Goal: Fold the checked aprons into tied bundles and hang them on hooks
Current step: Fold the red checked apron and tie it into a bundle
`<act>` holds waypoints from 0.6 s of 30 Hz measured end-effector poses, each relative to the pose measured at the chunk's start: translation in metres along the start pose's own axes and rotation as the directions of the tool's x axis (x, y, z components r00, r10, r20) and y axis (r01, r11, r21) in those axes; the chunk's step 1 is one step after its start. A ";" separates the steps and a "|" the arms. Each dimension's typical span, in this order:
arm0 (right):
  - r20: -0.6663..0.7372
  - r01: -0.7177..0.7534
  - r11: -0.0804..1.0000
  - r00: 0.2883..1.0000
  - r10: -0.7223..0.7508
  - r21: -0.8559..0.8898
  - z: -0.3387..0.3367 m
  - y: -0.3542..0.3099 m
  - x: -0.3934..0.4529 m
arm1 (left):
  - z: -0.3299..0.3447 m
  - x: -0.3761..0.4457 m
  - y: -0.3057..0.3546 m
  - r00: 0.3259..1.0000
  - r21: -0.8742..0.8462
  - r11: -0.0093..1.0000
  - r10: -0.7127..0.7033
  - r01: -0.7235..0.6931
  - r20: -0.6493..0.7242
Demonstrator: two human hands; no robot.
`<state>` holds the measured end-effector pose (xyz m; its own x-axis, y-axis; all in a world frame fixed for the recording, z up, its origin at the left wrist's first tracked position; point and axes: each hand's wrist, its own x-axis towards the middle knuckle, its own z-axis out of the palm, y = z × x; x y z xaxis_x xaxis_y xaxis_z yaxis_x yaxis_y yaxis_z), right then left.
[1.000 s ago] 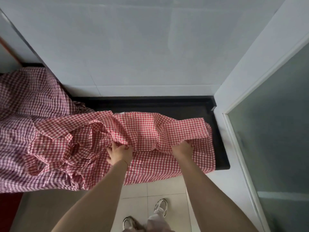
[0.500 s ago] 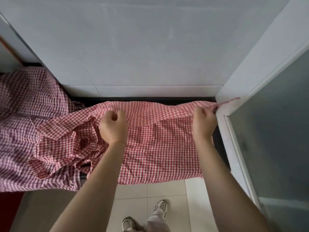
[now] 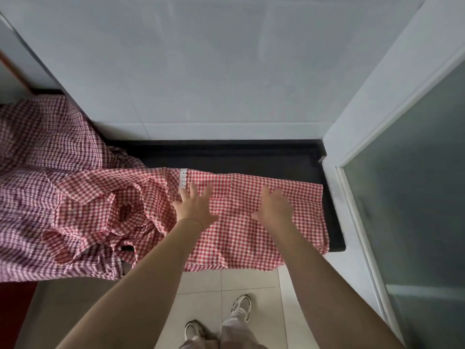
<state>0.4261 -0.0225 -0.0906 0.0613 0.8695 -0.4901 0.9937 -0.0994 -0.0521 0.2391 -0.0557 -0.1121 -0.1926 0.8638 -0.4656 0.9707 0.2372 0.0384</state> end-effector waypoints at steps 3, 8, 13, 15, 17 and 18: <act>0.265 -0.149 0.986 0.950 0.162 -0.072 0.032 0.011 0.004 | 0.028 0.009 -0.004 0.966 -0.019 1.000 -0.014 0.019 0.260; 0.257 -0.134 0.990 0.956 0.142 -0.046 0.039 0.021 0.039 | 0.041 0.028 -0.010 0.968 -0.014 0.999 -0.024 0.029 0.248; 0.210 -0.075 0.997 0.975 0.073 0.003 0.026 0.023 0.083 | 0.027 0.061 -0.005 0.976 -0.032 0.998 -0.052 0.060 0.212; 0.195 -0.056 0.998 0.979 0.054 0.005 0.021 0.022 0.096 | 0.024 0.073 -0.005 0.978 -0.040 0.997 -0.050 0.059 0.201; 0.179 -0.045 0.999 0.983 0.042 0.010 0.018 0.023 0.108 | 0.017 0.085 -0.004 0.981 -0.063 0.997 -0.037 0.050 0.191; 0.169 -0.040 0.999 0.985 0.037 0.013 0.017 0.024 0.114 | 0.014 0.091 -0.004 0.982 -0.076 0.996 -0.029 0.044 0.185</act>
<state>0.4549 0.0659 -0.1626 0.0816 0.7708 -0.6319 0.9891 -0.1408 -0.0440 0.2200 0.0153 -0.1671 -0.1913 0.7594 -0.6218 0.9475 0.3082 0.0848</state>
